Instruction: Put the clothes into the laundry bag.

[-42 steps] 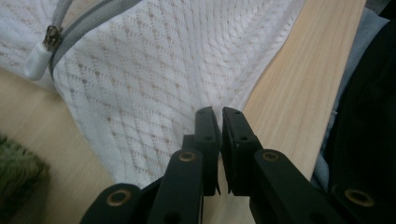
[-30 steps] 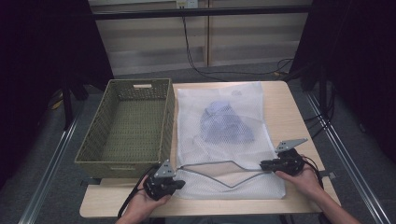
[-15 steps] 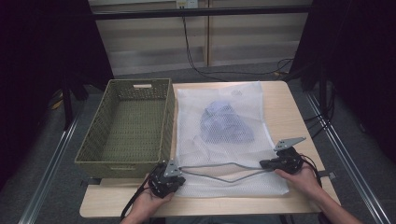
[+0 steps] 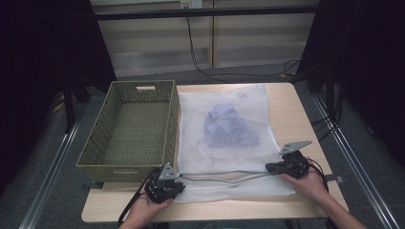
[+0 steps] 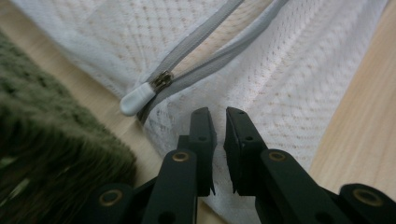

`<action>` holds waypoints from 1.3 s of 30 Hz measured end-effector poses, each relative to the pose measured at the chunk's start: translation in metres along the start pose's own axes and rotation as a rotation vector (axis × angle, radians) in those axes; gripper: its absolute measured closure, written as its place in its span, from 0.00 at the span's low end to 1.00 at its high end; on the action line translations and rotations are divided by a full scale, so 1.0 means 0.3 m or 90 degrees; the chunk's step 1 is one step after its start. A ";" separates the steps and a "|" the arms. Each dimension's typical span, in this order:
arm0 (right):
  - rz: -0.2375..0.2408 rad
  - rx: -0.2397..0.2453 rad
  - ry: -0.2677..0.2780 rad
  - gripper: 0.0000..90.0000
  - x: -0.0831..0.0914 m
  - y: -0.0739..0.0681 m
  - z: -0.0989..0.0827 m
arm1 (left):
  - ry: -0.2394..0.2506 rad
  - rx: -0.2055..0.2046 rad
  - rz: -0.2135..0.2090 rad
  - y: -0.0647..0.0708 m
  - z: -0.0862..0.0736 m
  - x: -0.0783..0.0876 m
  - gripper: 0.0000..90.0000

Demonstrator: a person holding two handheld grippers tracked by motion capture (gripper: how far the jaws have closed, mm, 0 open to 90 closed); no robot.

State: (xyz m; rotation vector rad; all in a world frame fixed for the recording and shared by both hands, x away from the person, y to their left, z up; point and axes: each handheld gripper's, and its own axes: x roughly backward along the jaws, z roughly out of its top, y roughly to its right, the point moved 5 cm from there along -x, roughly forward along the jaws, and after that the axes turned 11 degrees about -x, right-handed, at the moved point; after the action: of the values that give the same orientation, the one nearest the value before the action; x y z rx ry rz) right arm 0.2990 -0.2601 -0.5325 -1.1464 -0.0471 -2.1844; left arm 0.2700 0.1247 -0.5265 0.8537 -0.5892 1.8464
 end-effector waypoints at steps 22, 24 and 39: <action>0.109 -0.043 0.216 0.54 0.183 -0.066 0.026 | 0.216 0.010 0.061 0.057 0.074 0.163 0.42; 0.107 -0.043 0.229 0.51 0.200 -0.077 0.021 | 0.223 0.014 0.074 0.062 0.072 0.174 0.36; 0.077 -0.053 0.285 0.44 0.292 -0.109 -0.066 | 0.272 0.012 0.124 0.066 0.055 0.202 0.15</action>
State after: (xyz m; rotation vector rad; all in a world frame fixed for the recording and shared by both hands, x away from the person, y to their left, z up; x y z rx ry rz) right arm 0.2315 -0.2880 -0.4710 -0.6605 0.3011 -2.2989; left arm 0.2403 0.1398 -0.4695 0.4000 -0.3926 2.1337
